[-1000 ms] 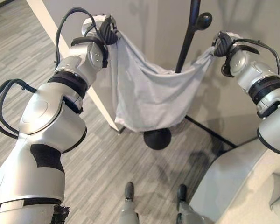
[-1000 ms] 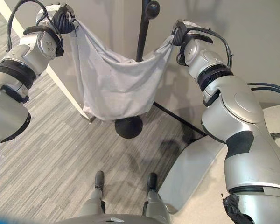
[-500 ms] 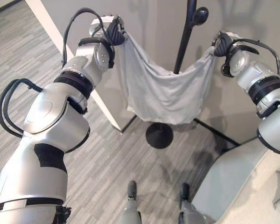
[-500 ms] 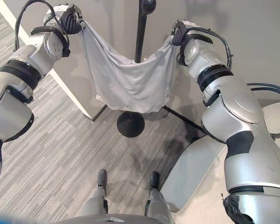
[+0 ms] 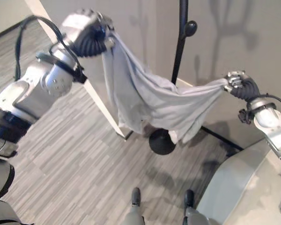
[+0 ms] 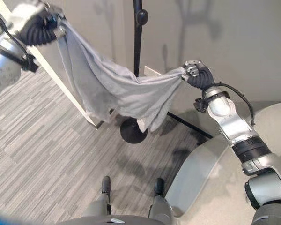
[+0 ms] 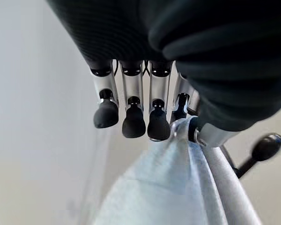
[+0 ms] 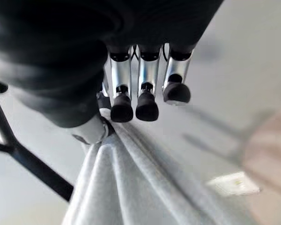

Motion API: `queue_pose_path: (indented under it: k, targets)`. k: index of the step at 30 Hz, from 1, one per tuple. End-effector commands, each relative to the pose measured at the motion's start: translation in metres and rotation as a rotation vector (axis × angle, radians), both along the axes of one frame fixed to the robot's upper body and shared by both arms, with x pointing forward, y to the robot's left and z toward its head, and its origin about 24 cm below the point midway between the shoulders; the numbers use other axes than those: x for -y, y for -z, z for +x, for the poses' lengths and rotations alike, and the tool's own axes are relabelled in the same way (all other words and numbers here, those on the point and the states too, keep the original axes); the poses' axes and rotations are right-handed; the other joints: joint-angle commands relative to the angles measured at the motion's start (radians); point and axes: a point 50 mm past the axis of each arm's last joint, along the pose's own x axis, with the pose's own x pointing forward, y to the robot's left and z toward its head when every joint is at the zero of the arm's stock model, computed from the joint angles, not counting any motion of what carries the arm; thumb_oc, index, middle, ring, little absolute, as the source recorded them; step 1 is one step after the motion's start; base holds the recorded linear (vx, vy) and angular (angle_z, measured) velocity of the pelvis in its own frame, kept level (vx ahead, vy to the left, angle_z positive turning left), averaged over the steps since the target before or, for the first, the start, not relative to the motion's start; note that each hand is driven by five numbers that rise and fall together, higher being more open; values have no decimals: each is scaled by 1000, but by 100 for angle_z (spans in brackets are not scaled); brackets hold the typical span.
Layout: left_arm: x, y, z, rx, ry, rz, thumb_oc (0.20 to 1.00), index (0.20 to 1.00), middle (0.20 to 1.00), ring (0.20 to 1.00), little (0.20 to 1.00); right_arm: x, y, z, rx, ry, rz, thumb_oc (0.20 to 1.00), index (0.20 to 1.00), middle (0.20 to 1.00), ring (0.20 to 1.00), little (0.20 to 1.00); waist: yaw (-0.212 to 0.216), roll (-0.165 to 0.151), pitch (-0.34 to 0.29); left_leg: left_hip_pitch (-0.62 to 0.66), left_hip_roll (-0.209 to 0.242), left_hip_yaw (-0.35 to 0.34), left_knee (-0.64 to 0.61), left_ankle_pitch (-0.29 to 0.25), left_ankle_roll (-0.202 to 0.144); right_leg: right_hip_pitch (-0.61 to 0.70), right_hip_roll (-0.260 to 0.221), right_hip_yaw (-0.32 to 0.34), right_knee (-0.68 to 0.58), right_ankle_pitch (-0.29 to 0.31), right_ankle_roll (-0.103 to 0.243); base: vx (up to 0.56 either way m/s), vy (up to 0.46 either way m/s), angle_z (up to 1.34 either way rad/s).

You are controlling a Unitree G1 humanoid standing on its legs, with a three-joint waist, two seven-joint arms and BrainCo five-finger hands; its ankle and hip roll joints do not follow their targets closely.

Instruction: Hang the clothes on the sofa on the clothes rack.

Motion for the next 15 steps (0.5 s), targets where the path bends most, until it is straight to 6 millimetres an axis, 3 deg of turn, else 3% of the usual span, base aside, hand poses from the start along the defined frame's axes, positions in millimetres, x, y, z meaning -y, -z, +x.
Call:
queue_pose_path:
  k: [1,5,7,15]
  targets:
    - [-13,-44,-16,184,-17,-56,200,200,200,200,200,4,-65,-17,299,-42,52,200,200,200,200,200,9,11,-8,74,-68,-3,5,-102,50,48,-11,-26,14,-99,93,66,37,-5]
    - [-17,-39,-30,208,9,-78,200,200,200,200,200,6,-59,-28,331,-46,102,200,200,200,200,200,10,8,-30,108,-64,7,5,-117,53,76,-15,-25,14,-108,93,71,38,-4]
    - [-17,-35,-53,248,45,-55,200,200,200,200,200,12,-52,-43,371,-39,171,200,200,200,200,200,11,2,-62,154,-61,22,5,-142,59,111,-19,-24,14,-118,92,121,89,-3]
    - [-23,-31,-70,274,57,-71,200,200,200,200,200,9,-57,-56,465,-43,202,200,200,200,200,200,6,-3,-107,220,-70,38,5,-176,73,167,-30,-18,14,-127,94,54,60,-7]
